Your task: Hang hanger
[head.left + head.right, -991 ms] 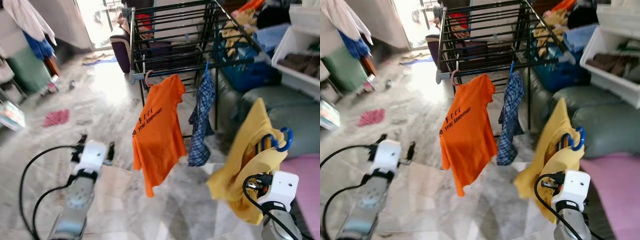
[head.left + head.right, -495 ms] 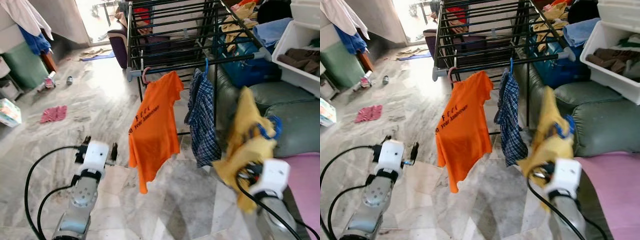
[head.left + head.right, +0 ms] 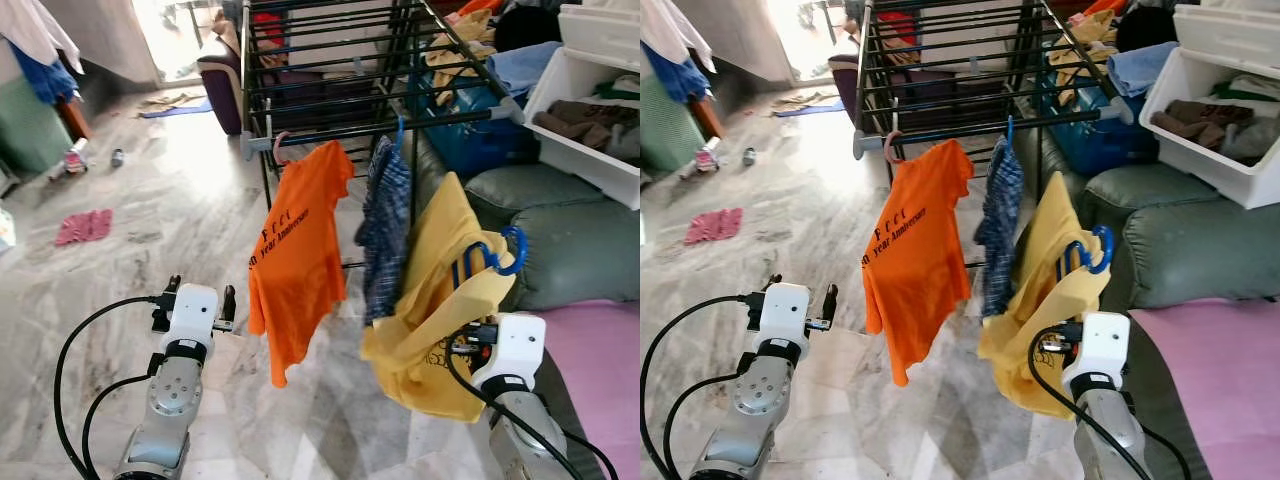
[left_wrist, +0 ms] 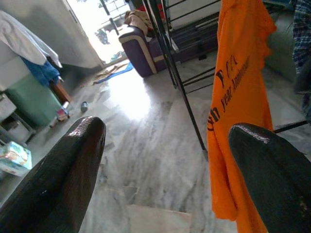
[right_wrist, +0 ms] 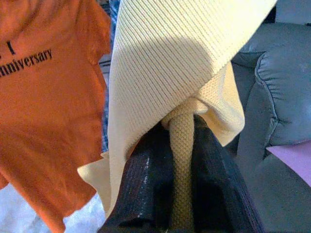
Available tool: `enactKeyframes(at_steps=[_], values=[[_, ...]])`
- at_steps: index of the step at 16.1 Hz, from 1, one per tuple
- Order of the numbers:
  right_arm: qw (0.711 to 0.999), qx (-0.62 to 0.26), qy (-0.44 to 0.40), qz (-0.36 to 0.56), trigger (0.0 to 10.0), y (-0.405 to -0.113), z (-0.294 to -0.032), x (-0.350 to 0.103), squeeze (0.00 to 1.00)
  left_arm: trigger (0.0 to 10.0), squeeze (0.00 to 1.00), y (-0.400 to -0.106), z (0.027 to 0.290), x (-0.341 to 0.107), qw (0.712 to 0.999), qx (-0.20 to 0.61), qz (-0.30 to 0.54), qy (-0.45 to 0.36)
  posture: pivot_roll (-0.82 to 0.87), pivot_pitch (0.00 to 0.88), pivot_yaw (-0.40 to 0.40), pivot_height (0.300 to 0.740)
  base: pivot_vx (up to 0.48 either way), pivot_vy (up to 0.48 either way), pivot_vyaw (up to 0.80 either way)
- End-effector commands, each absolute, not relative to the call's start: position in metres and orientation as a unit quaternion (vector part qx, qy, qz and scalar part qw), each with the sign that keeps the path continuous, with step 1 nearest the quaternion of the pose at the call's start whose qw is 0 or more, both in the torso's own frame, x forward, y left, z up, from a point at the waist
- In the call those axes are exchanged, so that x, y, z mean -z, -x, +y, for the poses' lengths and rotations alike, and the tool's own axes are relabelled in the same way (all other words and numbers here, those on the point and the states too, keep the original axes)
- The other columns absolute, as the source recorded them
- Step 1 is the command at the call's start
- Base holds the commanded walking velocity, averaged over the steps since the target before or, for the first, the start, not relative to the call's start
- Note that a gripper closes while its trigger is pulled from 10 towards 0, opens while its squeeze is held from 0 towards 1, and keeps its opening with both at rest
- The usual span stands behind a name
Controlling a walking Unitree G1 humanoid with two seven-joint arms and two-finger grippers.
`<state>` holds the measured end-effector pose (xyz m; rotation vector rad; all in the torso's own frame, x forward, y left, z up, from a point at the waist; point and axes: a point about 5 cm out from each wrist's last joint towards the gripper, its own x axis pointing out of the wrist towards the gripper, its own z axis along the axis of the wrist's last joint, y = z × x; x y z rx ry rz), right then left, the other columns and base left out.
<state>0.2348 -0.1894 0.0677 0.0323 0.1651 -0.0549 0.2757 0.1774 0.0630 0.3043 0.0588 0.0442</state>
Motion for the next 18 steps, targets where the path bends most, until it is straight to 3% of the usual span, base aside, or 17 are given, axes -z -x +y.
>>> enactKeyframes(at_steps=[1, 4, 8, 13, 15, 18], values=[[0.998, 0.017, -0.008, 0.054, 10.0, -0.236, -0.186, -0.083, 0.00, 10.0, 0.00, -0.275, 0.178, -0.064, 0.988, -0.028, 0.024, -0.150, -0.07, 0.026, 0.009, 0.740, 0.000, 0.000, 0.00], [0.998, 0.010, -0.009, 0.062, 10.0, -0.237, -0.183, -0.082, 0.00, 10.0, 0.00, -0.273, 0.181, -0.067, 0.987, -0.035, 0.016, -0.154, -0.04, 0.036, -0.013, 0.740, 0.000, 0.000, 0.00], [0.999, -0.025, -0.007, 0.043, 10.0, -0.254, -0.166, -0.088, 0.00, 10.0, 0.00, -0.274, 0.189, -0.074, 0.987, -0.046, 0.007, -0.155, -0.02, 0.034, 0.025, 0.740, 0.000, 0.000, 0.00], [0.999, 0.022, -0.007, 0.041, 10.0, -0.250, -0.178, -0.086, 0.00, 10.0, 0.00, -0.274, 0.179, -0.071, 0.987, -0.024, 0.012, -0.157, -0.04, 0.039, 0.033, 0.740, 0.000, 0.000, 0.60], [0.995, 0.076, -0.013, 0.061, 10.0, -0.243, -0.189, -0.080, 0.00, 10.0, 0.00, -0.273, 0.175, -0.070, 0.991, -0.003, 0.017, -0.136, -0.05, 0.042, 0.036, 0.740, 0.000, 0.000, 0.00], [0.992, 0.083, -0.025, 0.089, 10.0, -0.239, -0.192, -0.072, 0.00, 10.0, 0.00, -0.273, 0.169, -0.071, 0.991, 0.012, 0.018, -0.128, -0.05, 0.052, 0.039, 0.740, 0.000, 0.000, 0.00]])
